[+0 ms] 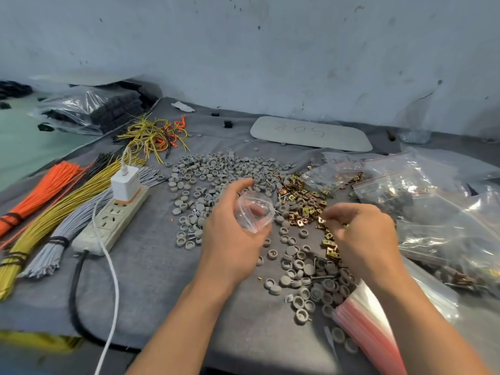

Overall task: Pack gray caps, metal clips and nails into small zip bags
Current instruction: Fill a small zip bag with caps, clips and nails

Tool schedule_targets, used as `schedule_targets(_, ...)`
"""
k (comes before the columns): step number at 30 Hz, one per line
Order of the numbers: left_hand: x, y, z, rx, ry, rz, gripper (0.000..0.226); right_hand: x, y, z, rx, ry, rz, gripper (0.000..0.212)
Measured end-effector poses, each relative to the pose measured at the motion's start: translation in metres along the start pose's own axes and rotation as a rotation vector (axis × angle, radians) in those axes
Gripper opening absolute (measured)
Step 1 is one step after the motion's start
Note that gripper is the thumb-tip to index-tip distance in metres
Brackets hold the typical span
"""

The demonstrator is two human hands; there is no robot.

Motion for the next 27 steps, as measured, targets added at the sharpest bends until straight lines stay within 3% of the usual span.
schedule_targets(4, 0.002, 0.001, 0.0, 0.036, -0.005, -0.022, 0.069, 0.016, -0.015, -0.011, -0.189, -0.049, 0.383, 0.025)
schedule_targets(14, 0.007, -0.004, 0.005, 0.038, -0.02, -0.043, 0.069, 0.006, -0.053, -0.015, -0.423, 0.093, 0.541, 0.061)
schedule_targets(22, -0.001, 0.003, 0.004, 0.033, -0.007, -0.025, 0.066, -0.004, -0.072, -0.014, -0.436, 0.031, 0.367, 0.038)
schedule_targets(27, -0.003, 0.005, 0.003, 0.027, 0.02, -0.048, 0.068, -0.009, -0.063, -0.013, -0.442, 0.063, 0.468, 0.02)
Point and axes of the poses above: each hand's wrist, its own z-axis away from the middle knuckle, its own y-axis out of the back of the hand, x = y × z, the point moved 3 cm from there along -z, towards the middle knuckle, and after that the axes turned 7 degrees about -z, right-handed, at the moved point
